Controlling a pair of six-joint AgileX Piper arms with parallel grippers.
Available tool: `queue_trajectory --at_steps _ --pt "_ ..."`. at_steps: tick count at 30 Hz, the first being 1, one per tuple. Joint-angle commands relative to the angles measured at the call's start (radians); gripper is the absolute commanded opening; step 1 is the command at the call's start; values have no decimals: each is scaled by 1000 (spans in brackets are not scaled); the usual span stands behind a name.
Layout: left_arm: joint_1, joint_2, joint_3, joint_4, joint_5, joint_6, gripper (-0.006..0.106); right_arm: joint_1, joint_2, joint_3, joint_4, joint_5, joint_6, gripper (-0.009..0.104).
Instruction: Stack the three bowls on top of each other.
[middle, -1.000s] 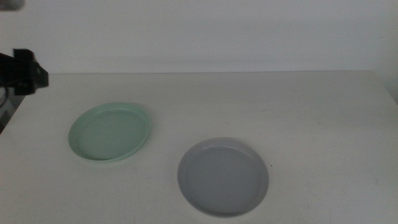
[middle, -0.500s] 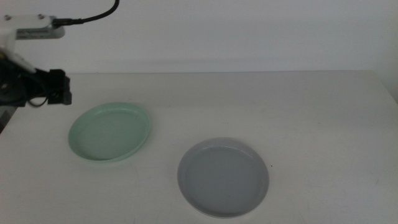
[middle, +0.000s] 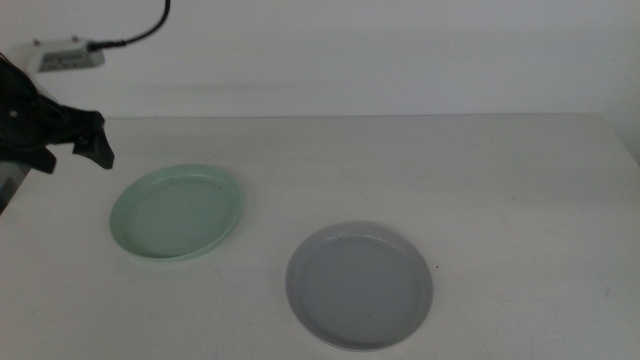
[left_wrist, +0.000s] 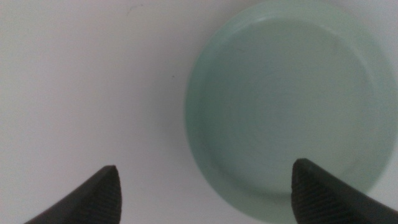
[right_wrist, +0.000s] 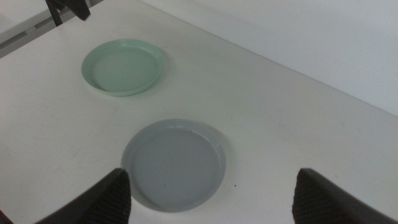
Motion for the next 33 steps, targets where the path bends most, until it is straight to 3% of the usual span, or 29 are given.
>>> queue_trajectory --at_steps 1,15,20,24,30,33 --pt "3 -3 -47 -38 -18 36 101 -1 0 -24 1 -72 -5 66" --pt "3 190 -48 -135 -66 112 99 -1 0 -24 1 -72 -5 66" --pt "3 229 -48 -137 -68 112 90 -1 0 -24 1 -72 -5 66" --pt "3 236 -48 -139 -64 112 65 -1 0 -24 1 -72 -5 66" --pt "3 236 -48 -112 -88 105 3 -1 0 -24 1 -72 -5 66" --pt "3 227 -48 -95 -86 97 0 -1 0 -24 1 -72 -5 66"
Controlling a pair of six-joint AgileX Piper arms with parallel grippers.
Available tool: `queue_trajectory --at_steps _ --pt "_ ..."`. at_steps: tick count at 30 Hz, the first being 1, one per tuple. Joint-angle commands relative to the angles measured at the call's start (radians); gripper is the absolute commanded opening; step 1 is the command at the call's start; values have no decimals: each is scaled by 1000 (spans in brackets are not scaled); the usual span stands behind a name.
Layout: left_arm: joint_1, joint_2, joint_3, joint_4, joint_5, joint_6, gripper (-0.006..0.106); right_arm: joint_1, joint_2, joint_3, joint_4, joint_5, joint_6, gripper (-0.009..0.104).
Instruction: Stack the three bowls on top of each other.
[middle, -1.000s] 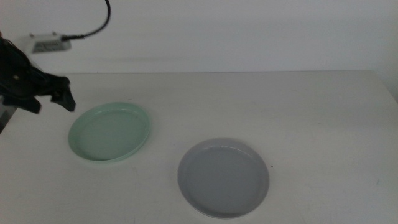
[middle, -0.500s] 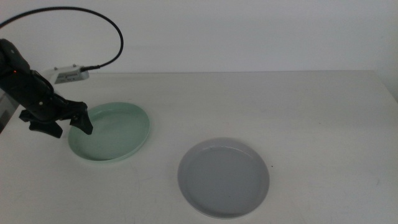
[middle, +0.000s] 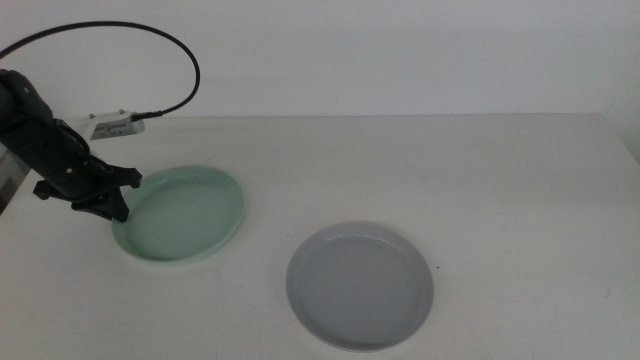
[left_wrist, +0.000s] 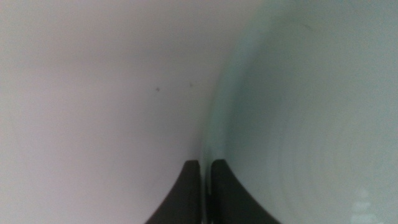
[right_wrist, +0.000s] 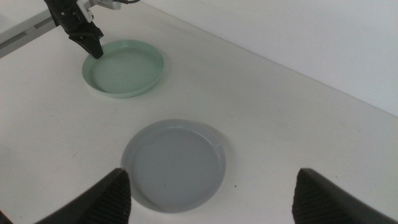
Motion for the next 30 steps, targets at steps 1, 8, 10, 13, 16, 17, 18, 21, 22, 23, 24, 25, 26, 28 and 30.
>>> queue_trajectory --at_steps 1,8,10,13,16,17,18,21,22,23,24,25,26,28,30 --pt "4 -70 -25 -7 2 -15 0 -1 0 -24 1 -72 -5 66" --pt "1 -219 10 -52 75 -3 0 -1 0 -24 1 -72 -5 66" --pt "-6 -287 55 -88 66 5 0 -1 0 -24 1 -72 -5 66" --pt "-25 -402 134 -105 55 -1 0 -1 0 -24 1 -72 -5 66" --pt "-59 -494 199 -126 55 -22 0 -1 0 -24 1 -72 -5 66" --pt "-76 -520 212 -131 55 -37 0 -1 0 -24 1 -72 -5 66" --pt "-99 -540 223 -136 55 -54 0 -1 0 -24 1 -72 -5 66" --pt "-176 -565 232 -141 55 -112 0 -1 0 -24 1 -72 -5 66" --pt "-208 -565 232 -141 52 -126 0 -1 0 -24 1 -72 -5 66" --pt "-241 -564 232 -139 46 -147 0 -1 0 -24 1 -72 -5 66" --pt "-276 -559 232 -136 39 -166 0 -1 0 -24 1 -72 -5 66" --pt "-303 -556 232 -134 32 -182 0 -1 0 -24 1 -72 -5 66" --pt "-337 -549 232 -131 22 -195 0 -1 0 -24 1 -72 -5 66" --pt "-395 -535 232 -129 -2 -215 0 -1 0 -24 1 -72 -5 66" --pt "-451 -517 232 -129 -24 -231 0 -1 0 -24 1 -72 -5 66"
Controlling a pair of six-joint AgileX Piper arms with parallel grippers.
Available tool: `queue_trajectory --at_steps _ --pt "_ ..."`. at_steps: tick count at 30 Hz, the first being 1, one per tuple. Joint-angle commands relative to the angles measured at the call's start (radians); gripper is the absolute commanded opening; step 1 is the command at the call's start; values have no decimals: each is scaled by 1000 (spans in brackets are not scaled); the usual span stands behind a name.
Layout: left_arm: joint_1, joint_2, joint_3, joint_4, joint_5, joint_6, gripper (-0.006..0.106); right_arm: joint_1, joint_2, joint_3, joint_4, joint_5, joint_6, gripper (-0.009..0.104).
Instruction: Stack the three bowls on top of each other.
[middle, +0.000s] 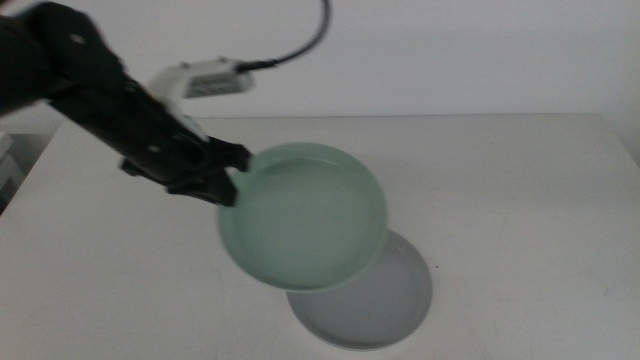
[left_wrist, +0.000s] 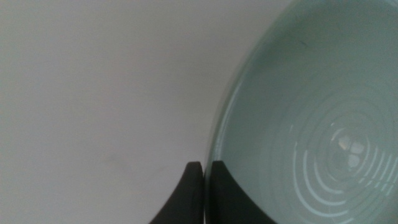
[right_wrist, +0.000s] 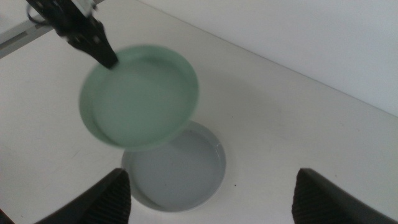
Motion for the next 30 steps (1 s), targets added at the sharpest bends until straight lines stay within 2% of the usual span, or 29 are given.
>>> queue_trajectory --at_steps 1,9,16,19,22,23,28,30 --pt "-57 -20 -27 -40 -49 -37 0 -1 0 -24 1 -72 -5 66" --pt "-173 78 -27 -51 -129 -74 0 -1 0 -24 1 -72 -5 66" --pt "-184 175 -27 -55 -161 -70 0 -1 0 -24 1 -72 -5 66" --pt "-184 202 -27 -59 -170 -70 6 -1 0 -24 1 -72 -5 66" --pt "-184 209 -27 -53 -170 -67 19 -1 0 -24 1 -72 -5 66" --pt "-184 209 -27 -53 -169 -65 27 -1 0 -24 1 -72 -5 66" --pt "-184 181 -32 -58 -135 -7 75 -1 0 -24 1 -72 -5 66" --pt "-183 145 -32 -41 -134 0 90 -1 0 -24 1 -72 -5 66"
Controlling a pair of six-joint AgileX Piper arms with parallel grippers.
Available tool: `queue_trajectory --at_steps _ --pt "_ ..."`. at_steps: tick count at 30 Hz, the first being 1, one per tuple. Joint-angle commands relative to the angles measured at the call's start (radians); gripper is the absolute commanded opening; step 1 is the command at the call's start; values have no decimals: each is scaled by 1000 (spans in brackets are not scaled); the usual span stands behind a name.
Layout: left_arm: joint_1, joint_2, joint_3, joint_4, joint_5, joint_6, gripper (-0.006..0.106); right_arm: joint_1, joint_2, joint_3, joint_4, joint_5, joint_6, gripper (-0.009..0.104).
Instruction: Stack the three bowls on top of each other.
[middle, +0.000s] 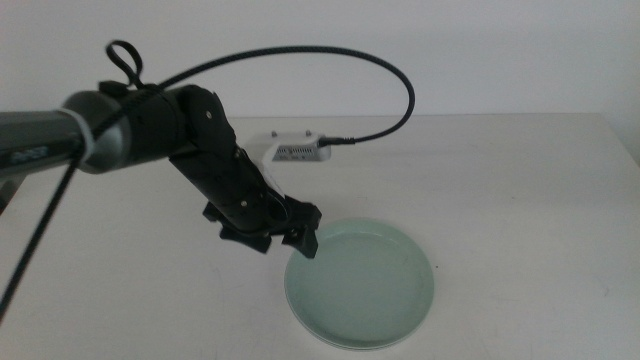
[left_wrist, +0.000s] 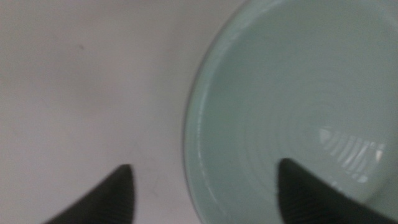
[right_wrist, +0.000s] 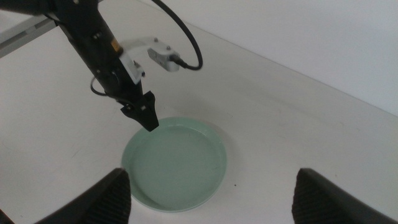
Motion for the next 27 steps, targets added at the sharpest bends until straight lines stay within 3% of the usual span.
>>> queue_trajectory --at_steps 1,13,19,27 --pt "-4 -102 -31 -6 -9 4 93 -1 0 -24 1 -72 -5 66" --pt "-4 -404 -31 446 -35 -273 94 -1 0 -24 1 -72 -5 66" --pt "-4 -493 -31 567 -78 -260 94 -1 0 -24 1 -72 -5 66" --pt "-4 -520 -65 580 -60 -264 94 -1 0 -24 1 -72 -5 66"
